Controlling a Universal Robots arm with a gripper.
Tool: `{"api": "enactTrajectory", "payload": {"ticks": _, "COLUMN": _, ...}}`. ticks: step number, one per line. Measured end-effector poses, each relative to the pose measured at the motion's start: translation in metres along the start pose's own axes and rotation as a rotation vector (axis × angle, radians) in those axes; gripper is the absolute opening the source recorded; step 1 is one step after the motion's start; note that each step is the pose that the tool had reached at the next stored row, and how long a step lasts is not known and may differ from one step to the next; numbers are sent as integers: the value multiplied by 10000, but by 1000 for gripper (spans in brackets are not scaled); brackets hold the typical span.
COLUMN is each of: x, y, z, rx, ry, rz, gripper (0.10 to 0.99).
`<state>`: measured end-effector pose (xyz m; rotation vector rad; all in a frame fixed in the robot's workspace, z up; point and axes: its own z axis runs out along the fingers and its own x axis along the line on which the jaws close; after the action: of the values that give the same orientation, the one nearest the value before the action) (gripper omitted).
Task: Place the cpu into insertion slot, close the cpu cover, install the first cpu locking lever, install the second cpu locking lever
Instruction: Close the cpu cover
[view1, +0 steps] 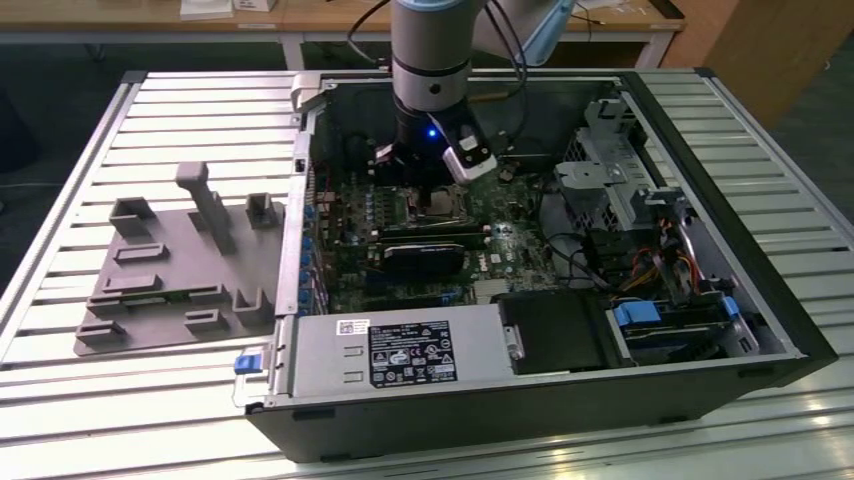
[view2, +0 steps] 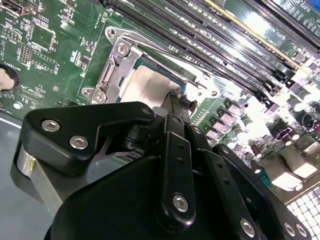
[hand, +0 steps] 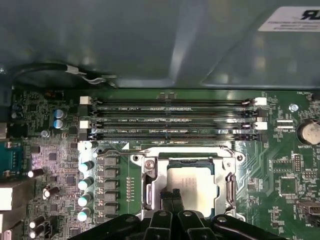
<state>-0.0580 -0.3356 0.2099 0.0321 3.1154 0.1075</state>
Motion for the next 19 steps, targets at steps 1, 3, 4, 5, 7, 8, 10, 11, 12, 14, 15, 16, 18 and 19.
{"api": "enactTrajectory", "payload": {"ticks": 1, "x": 0, "y": -1, "z": 4, "rx": 0, "ry": 1, "rz": 3, "gripper": 106}}
{"api": "enactTrajectory", "payload": {"ticks": 3, "x": 1, "y": -1, "z": 9, "rx": 4, "ry": -5, "rz": 107, "gripper": 106}}
{"api": "enactTrajectory", "payload": {"ticks": 4, "x": 1, "y": -1, "z": 12, "rx": 6, "ry": -12, "rz": 199, "gripper": 106}}
{"api": "enactTrajectory", "payload": {"ticks": 5, "x": 4, "y": -1, "z": 14, "rx": 7, "ry": -18, "rz": 289, "gripper": 106}}
{"api": "enactTrajectory", "payload": {"ticks": 7, "x": 18, "y": -2, "z": 17, "rx": 10, "ry": -28, "rz": 423, "gripper": 106}}
{"api": "enactTrajectory", "payload": {"ticks": 8, "x": 31, "y": -2, "z": 19, "rx": 11, "ry": -32, "rz": 468, "gripper": 106}}
{"api": "enactTrajectory", "payload": {"ticks": 10, "x": 65, "y": -3, "z": 23, "rx": 12, "ry": -36, "rz": 533, "gripper": 106}}
{"api": "enactTrajectory", "payload": {"ticks": 11, "x": 79, "y": -3, "z": 26, "rx": 13, "ry": -38, "rz": 559, "gripper": 106}}
{"api": "enactTrajectory", "payload": {"ticks": 12, "x": 90, "y": -4, "z": 30, "rx": 14, "ry": -40, "rz": 587, "gripper": 106}}
{"api": "enactTrajectory", "payload": {"ticks": 14, "x": 101, "y": -5, "z": 40, "rx": 15, "ry": -44, "rz": 649, "gripper": 106}}
{"api": "enactTrajectory", "payload": {"ticks": 15, "x": 104, "y": -6, "z": 46, "rx": 16, "ry": -46, "rz": 683, "gripper": 106}}
{"api": "enactTrajectory", "payload": {"ticks": 16, "x": 106, "y": -6, "z": 52, "rx": 17, "ry": -49, "rz": 716, "gripper": 106}}
{"api": "enactTrajectory", "payload": {"ticks": 18, "x": 111, "y": -7, "z": 63, "rx": 18, "ry": -53, "rz": 779, "gripper": 106}}
{"api": "enactTrajectory", "payload": {"ticks": 19, "x": 114, "y": -7, "z": 69, "rx": 19, "ry": -55, "rz": 802, "gripper": 106}}
